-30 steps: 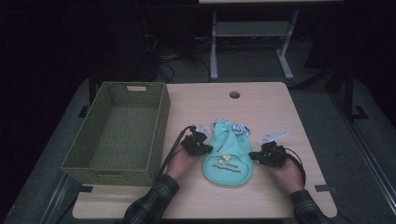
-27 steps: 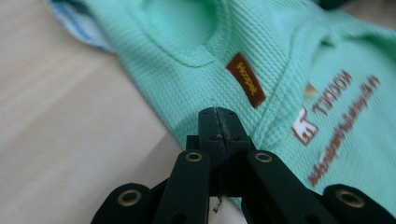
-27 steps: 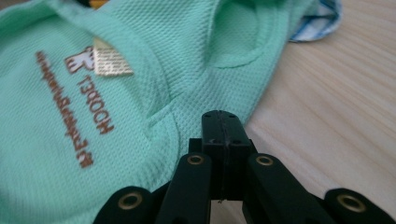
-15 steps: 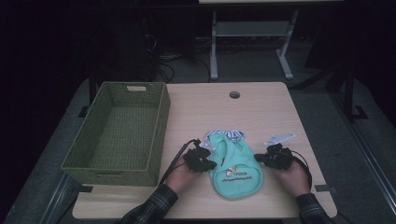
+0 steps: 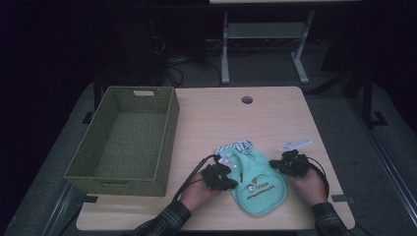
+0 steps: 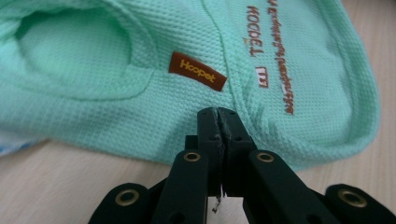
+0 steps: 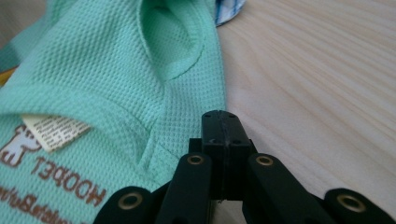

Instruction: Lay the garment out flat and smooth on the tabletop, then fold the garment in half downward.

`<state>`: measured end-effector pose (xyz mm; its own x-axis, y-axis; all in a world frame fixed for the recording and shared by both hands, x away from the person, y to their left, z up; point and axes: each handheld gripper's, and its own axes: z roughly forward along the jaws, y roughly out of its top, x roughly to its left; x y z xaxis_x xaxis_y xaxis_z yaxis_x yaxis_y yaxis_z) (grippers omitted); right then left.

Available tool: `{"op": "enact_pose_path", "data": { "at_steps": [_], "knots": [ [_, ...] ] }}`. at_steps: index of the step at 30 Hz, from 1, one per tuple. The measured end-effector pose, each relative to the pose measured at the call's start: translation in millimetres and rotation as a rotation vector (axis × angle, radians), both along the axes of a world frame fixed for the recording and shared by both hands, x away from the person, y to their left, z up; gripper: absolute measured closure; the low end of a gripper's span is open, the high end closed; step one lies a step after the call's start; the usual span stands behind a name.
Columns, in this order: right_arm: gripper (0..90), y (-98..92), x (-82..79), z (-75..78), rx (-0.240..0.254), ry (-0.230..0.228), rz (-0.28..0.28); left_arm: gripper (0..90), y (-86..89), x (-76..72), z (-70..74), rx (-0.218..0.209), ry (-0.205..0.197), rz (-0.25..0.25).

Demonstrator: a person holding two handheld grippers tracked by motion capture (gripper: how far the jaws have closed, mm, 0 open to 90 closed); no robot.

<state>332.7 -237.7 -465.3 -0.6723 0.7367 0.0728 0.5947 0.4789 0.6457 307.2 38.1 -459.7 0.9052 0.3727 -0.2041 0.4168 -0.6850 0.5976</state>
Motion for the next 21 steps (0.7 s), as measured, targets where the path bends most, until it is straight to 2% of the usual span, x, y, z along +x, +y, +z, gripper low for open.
{"op": "enact_pose_path", "data": {
  "at_steps": [5, 12, 13, 15, 17, 20, 21],
  "knots": [
    [89.8, -0.7, 0.2, 0.0, 0.002, -0.004, 0.006, 87.6, 1.0, 1.4, 1.5, -0.005, -0.007, 0.006],
    [89.7, -3.7, -3.9, 4.5, 0.061, -0.003, 0.005, 83.0, 10.5, 8.1, 6.3, -0.012, -0.016, 0.040],
    [89.3, -3.8, -4.6, 5.0, 0.060, -0.012, 0.012, 81.6, 12.7, 9.7, 7.8, -0.006, -0.022, 0.034],
    [88.8, -3.8, -7.6, 6.4, 0.068, -0.011, 0.011, 77.9, 15.3, 10.7, 9.8, -0.028, -0.021, 0.054],
    [88.8, -3.3, -9.9, 8.9, 0.077, -0.015, 0.018, 71.5, 17.6, 13.4, 12.4, -0.029, -0.019, 0.048],
    [88.8, -1.6, -12.6, 12.5, 0.089, -0.022, 0.027, 61.3, 20.7, 17.6, 16.0, -0.010, -0.036, 0.047],
    [88.8, -0.6, -13.5, 13.0, 0.098, -0.025, 0.032, 59.5, 21.6, 18.6, 16.9, -0.018, -0.036, 0.056]
  ]
}}
